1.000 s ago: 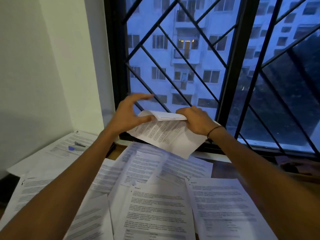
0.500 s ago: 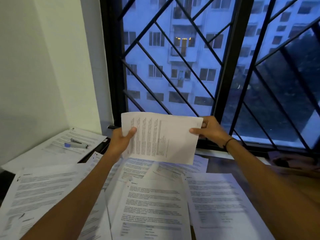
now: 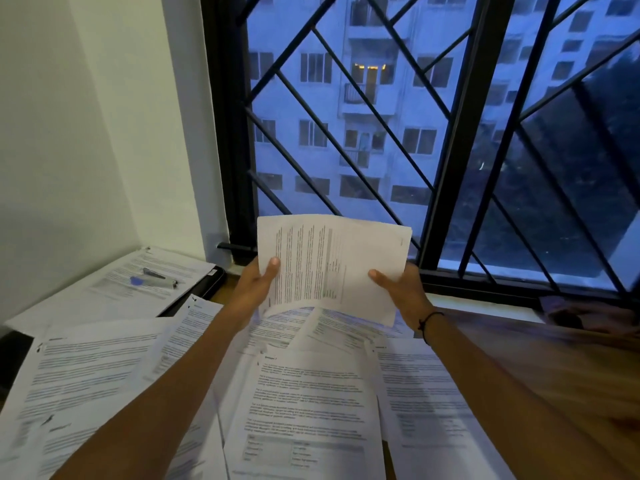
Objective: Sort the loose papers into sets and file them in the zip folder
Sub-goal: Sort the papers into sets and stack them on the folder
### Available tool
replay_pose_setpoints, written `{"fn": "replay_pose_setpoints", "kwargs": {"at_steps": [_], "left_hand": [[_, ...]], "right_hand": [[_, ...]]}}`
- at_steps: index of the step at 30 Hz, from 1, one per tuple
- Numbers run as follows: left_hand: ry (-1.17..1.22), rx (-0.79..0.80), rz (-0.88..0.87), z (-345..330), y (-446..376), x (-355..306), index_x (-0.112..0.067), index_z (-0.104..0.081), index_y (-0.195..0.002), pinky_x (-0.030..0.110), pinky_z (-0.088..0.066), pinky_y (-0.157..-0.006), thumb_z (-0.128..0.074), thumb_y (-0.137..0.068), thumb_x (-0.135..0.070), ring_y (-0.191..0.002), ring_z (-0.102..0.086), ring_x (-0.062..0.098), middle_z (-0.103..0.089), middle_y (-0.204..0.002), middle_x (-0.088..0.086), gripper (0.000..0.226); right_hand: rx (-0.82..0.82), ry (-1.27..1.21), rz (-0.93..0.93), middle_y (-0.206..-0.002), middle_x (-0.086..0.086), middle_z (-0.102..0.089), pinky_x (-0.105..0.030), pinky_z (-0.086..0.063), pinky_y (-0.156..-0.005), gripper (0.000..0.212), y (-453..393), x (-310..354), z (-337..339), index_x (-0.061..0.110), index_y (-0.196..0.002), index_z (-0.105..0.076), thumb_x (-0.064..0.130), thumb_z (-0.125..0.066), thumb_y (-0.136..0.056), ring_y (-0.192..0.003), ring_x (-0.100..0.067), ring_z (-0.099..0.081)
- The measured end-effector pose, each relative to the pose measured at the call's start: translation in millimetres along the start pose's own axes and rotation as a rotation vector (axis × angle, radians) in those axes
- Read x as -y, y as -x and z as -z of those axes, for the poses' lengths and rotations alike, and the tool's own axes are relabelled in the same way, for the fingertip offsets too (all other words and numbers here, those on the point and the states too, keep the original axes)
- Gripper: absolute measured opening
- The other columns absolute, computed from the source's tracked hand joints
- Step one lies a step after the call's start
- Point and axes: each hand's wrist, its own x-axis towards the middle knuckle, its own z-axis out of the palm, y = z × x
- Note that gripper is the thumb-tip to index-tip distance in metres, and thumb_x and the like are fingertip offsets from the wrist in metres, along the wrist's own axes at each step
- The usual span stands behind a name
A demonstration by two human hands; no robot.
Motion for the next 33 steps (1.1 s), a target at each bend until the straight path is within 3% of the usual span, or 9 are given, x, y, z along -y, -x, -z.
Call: {"fn": "replay_pose_setpoints", "kwargs": {"at_steps": [4,8,10,15,19,21,26,29,33], "left_hand": [[-0.126,-0.031,-0.065,13.7,-12.5,-12.8,-0.018,-0.050,-0.136,0.036,-0.043,-0.104,-0.043,-0.107,-0.042,-0.123,-0.056,0.015,-0.062,-0.127,-0.008,0.038],[-0.198,-0.050,-0.030,23.2,-15.4,-14.2,-0.024,-0.051,-0.122,0.038,-0.041,-0.109,-0.036,-0.111,-0.038,-0.116,-0.055,0.014,-0.059,-0.123,-0.007,0.024],[-0.219,-0.060,0.026,24.4,-8.8,-15.0,-0.028,-0.049,-0.126,0.038,-0.041,-0.102,-0.033,-0.111,-0.038,-0.117,-0.050,0.016,-0.053,-0.124,-0.009,0.024],[-0.357,0.037,0.123,46.2,-5.6,15.8,-0.022,-0.058,-0.133,0.032,-0.051,-0.082,-0.036,-0.111,-0.034,-0.118,-0.060,0.025,-0.062,-0.132,0.003,0.033],[-0.558,0.014,0.214,46.5,-0.3,35.2,-0.009,-0.059,-0.134,0.039,-0.049,-0.099,-0.041,-0.110,-0.030,-0.121,-0.058,0.028,-0.060,-0.134,0.011,0.037],[-0.648,-0.020,0.208,42.2,-1.0,41.4,-0.003,-0.058,-0.134,0.042,-0.043,-0.109,-0.046,-0.109,-0.027,-0.126,-0.055,0.030,-0.058,-0.136,0.014,0.037],[-0.740,-0.162,0.128,51.2,-9.2,49.6,-0.007,-0.073,-0.099,0.038,-0.049,-0.092,-0.065,-0.098,-0.038,-0.104,-0.067,0.029,-0.071,-0.100,0.009,0.031],[-0.811,-0.236,0.077,51.0,-5.4,56.4,-0.014,-0.061,-0.063,0.036,-0.052,-0.081,-0.071,-0.092,-0.029,-0.085,-0.069,0.030,-0.065,-0.072,0.006,0.034],[-0.724,-0.340,0.060,47.8,3.3,64.5,-0.012,-0.080,-0.080,0.036,-0.056,-0.084,-0.080,-0.086,-0.027,-0.083,-0.071,0.025,-0.075,-0.079,0.004,0.017]], "right_hand": [[0.015,0.071,0.071,-0.100,0.005,-0.071,-0.020,-0.059,-0.066,0.029,-13.6,16.8,6.4,0.006,-0.117,-0.065,0.001,-0.073,-0.089,-0.083,-0.002,-0.072],[0.140,0.062,-0.046,-0.111,-0.010,-0.073,-0.040,-0.062,-0.079,0.035,-14.5,15.4,13.9,0.005,-0.121,-0.066,0.005,-0.076,-0.087,-0.098,-0.025,-0.071],[0.191,0.040,-0.106,-0.114,-0.012,-0.073,-0.036,-0.061,-0.076,0.036,-5.1,10.8,13.1,0.005,-0.120,-0.067,0.006,-0.078,-0.085,-0.100,-0.027,-0.071],[0.302,0.056,-0.287,-0.108,-0.015,-0.076,-0.047,-0.061,-0.081,0.078,15.3,-10.7,15.5,0.001,-0.115,-0.071,0.034,-0.100,-0.051,-0.100,-0.033,-0.073],[0.186,0.305,-0.349,-0.098,-0.016,-0.071,-0.040,-0.058,-0.069,0.021,17.1,-25.0,10.0,0.006,-0.094,-0.065,0.007,-0.083,-0.082,-0.087,-0.032,-0.070],[0.141,0.500,-0.324,-0.104,-0.019,-0.068,-0.044,-0.060,-0.069,0.023,13.7,-38.1,9.8,0.006,-0.093,-0.062,0.011,-0.083,-0.083,-0.089,-0.033,-0.068],[0.142,0.877,-0.249,-0.106,-0.013,-0.065,-0.039,-0.055,-0.077,0.033,17.0,-44.3,0.7,0.012,-0.095,-0.056,0.019,-0.083,-0.078,-0.094,-0.030,-0.064],[0.185,1.057,-0.265,-0.112,-0.014,-0.064,-0.032,-0.046,-0.073,0.053,18.9,-39.7,-4.8,0.005,-0.117,-0.052,0.029,-0.082,-0.081,-0.103,-0.033,-0.064],[0.198,1.104,-0.305,-0.114,-0.014,-0.064,-0.033,-0.050,-0.077,0.064,12.1,-42.8,-3.1,0.003,-0.123,-0.051,0.035,-0.083,-0.079,-0.103,-0.032,-0.064]]}}
